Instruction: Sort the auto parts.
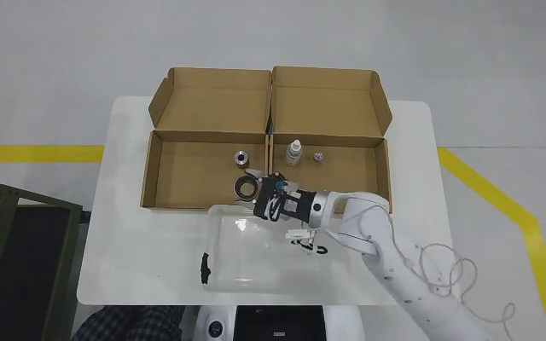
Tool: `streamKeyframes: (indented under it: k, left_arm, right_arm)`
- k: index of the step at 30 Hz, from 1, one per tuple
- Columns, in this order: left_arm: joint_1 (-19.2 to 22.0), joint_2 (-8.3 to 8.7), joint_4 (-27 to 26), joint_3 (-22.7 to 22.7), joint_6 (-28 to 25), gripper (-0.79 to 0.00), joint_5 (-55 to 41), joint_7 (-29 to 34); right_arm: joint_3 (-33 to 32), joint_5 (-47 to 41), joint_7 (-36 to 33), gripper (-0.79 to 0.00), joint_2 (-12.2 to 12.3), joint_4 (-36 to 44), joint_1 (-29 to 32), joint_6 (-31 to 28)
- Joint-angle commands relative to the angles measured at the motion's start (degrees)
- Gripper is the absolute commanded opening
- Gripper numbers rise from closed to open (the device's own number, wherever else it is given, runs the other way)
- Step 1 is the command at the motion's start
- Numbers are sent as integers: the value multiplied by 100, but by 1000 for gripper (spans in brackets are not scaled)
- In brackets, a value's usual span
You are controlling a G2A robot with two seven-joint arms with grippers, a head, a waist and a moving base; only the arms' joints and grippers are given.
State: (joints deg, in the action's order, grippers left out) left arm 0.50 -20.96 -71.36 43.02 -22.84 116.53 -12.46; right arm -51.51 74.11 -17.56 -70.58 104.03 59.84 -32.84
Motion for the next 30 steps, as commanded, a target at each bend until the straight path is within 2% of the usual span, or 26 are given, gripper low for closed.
streamKeyframes:
  k: [1, 16, 30]
  left_arm:
    - [0, 0, 0, 0, 0, 0, 0, 0]
    - [0, 0, 0, 0, 0, 0, 0, 0]
    - [0, 0, 0, 0, 0, 0, 0, 0]
  right_arm:
    - [129, 50, -34, -785, -41, -160, -131, 75]
    - [879, -189, -419, -785, -434, -1399, -1207, 361]
    - [1260, -416, -731, -785, -733, -2397, -1767, 403]
